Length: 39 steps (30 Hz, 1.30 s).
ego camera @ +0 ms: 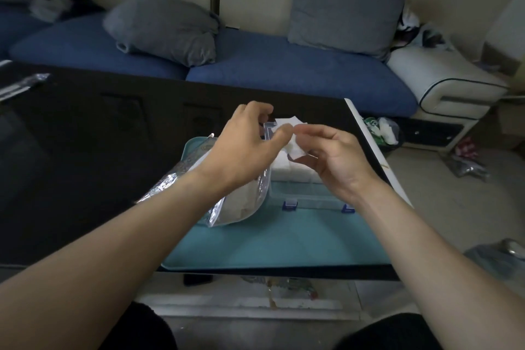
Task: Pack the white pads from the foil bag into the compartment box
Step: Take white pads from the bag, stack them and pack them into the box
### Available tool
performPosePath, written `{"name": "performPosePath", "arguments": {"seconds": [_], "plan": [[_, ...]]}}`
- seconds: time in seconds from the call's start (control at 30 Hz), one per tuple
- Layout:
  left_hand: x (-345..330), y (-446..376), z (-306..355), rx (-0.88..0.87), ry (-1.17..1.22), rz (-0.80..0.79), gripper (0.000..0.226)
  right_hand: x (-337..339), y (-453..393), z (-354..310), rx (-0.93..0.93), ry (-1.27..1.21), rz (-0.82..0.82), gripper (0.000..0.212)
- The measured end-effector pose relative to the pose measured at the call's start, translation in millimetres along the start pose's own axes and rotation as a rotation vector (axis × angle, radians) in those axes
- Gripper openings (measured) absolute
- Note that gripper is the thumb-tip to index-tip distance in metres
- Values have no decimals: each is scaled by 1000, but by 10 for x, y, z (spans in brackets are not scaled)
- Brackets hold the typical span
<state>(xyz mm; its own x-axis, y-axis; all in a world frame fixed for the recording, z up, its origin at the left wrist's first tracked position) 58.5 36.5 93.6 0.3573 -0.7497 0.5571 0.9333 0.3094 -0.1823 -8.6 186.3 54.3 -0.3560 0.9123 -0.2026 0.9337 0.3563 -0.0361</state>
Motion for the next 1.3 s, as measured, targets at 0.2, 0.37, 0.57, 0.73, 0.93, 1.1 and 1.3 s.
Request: {"name": "performPosePath", "arguments": {"seconds": [0.2, 0.37, 0.57, 0.73, 0.93, 1.1, 1.3], "plan": [[-115, 8, -129, 70, 158, -1, 12, -23, 58, -73, 78, 144, 1, 12], [-119, -5, -174, 104, 194, 52, 12, 60, 53, -80, 60, 207, 43, 15], [-103, 7, -169, 92, 238, 79, 11, 107, 47, -106, 62, 262, -3, 10], [-105, 19, -154, 88, 331, 72, 10, 135, 65, -103, 33, 287, -21, 17], [-221, 37, -177, 213, 655, -87, 15, 214, 66, -100, 37, 246, 95, 17], [-151, 17, -197, 160, 496, 34, 19, 166, 76, -113, 37, 284, 90, 20], [-109, -25, -283, 219, 544, 83, 13, 131, 112, -107, 2, 304, 53, 27]]}}
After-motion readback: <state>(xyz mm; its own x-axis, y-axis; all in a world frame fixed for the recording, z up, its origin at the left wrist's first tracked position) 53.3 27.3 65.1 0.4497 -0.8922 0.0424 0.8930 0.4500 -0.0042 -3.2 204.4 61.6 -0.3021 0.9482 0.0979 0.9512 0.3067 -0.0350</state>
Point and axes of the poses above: each hand's wrist, its own y-axis away from the middle knuckle, its own x-axis out of the back of the hand, z = x × y, the point moved 7 cm from there along -y, towards the middle knuckle, and after that the axes turned 5 degrees about x, right-handed, at the moved point
